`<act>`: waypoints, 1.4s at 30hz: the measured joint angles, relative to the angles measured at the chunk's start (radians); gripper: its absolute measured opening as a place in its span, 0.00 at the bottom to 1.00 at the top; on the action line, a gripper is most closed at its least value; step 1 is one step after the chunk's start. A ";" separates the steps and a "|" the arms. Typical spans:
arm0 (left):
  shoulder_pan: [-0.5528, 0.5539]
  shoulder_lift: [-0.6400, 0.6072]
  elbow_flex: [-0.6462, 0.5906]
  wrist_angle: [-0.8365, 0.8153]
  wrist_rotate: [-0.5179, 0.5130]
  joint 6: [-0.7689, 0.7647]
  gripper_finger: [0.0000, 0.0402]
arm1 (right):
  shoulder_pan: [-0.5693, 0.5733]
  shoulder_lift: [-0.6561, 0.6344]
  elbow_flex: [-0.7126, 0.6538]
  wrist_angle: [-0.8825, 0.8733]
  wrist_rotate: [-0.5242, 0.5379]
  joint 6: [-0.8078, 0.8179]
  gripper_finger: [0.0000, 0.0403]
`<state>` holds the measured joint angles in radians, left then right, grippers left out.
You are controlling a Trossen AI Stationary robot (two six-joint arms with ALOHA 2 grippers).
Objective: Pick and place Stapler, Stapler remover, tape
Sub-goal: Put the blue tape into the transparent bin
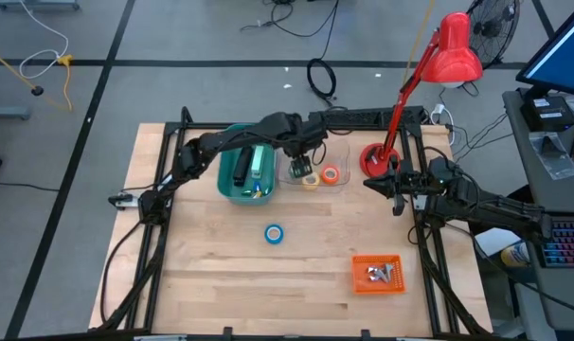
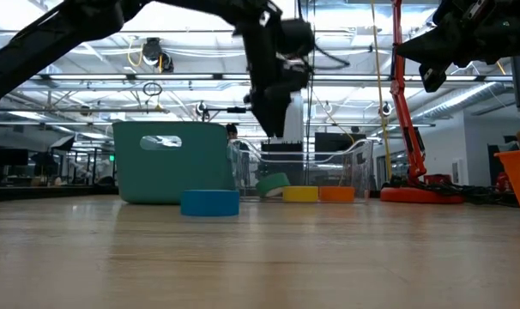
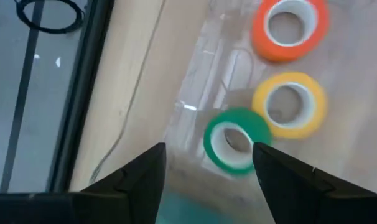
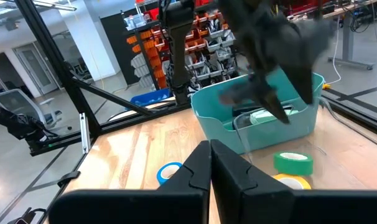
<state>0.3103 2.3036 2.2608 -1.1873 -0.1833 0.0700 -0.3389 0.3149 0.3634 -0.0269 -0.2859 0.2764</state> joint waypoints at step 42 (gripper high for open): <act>-0.569 -0.065 -0.294 -0.156 -0.055 -0.029 0.61 | 0.000 0.000 0.000 -0.008 -0.008 -0.006 0.00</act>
<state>-0.2587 2.2387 1.9671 -1.3431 -0.2386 0.0408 -0.3387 0.3148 0.3634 -0.0348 -0.2935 0.2699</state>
